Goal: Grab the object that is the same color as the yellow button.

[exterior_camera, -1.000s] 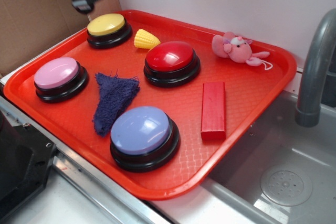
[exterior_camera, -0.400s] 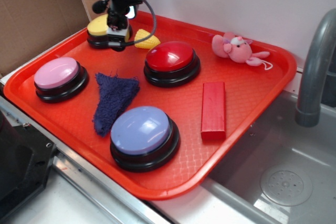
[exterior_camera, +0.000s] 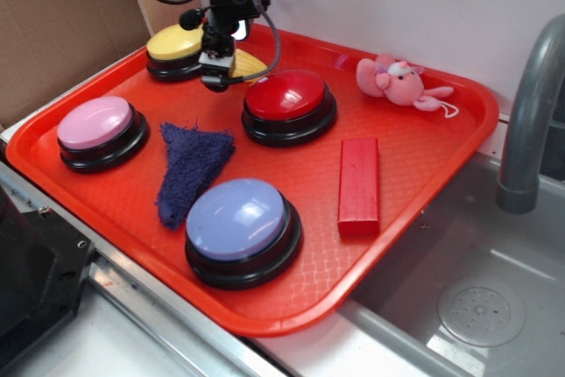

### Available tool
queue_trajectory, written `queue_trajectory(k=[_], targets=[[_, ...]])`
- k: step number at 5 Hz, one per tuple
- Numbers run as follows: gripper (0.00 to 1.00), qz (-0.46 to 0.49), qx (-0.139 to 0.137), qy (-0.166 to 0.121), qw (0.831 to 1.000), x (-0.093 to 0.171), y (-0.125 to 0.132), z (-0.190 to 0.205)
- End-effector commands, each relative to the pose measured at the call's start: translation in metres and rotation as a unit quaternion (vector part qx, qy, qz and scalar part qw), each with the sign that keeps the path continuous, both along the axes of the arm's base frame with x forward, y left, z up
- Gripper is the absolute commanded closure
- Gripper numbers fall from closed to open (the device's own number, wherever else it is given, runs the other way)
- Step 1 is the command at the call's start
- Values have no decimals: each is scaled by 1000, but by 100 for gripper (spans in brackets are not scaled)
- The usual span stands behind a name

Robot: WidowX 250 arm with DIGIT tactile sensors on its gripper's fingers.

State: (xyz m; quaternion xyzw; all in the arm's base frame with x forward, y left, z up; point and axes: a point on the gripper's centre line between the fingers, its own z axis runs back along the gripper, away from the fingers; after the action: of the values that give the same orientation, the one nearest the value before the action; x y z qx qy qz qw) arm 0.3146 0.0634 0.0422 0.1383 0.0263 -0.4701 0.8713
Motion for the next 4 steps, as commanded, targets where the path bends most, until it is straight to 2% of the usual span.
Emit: queue_trajectory(k=[1,2,3,4], targets=[[0,-13,-20,21,999,11,-18,-15],[100,4,-17,33,999,10,-11,-21],[100,27,-19,27,999,10,-18,-17],[100,134,-49,3,990,-1,-21,8]])
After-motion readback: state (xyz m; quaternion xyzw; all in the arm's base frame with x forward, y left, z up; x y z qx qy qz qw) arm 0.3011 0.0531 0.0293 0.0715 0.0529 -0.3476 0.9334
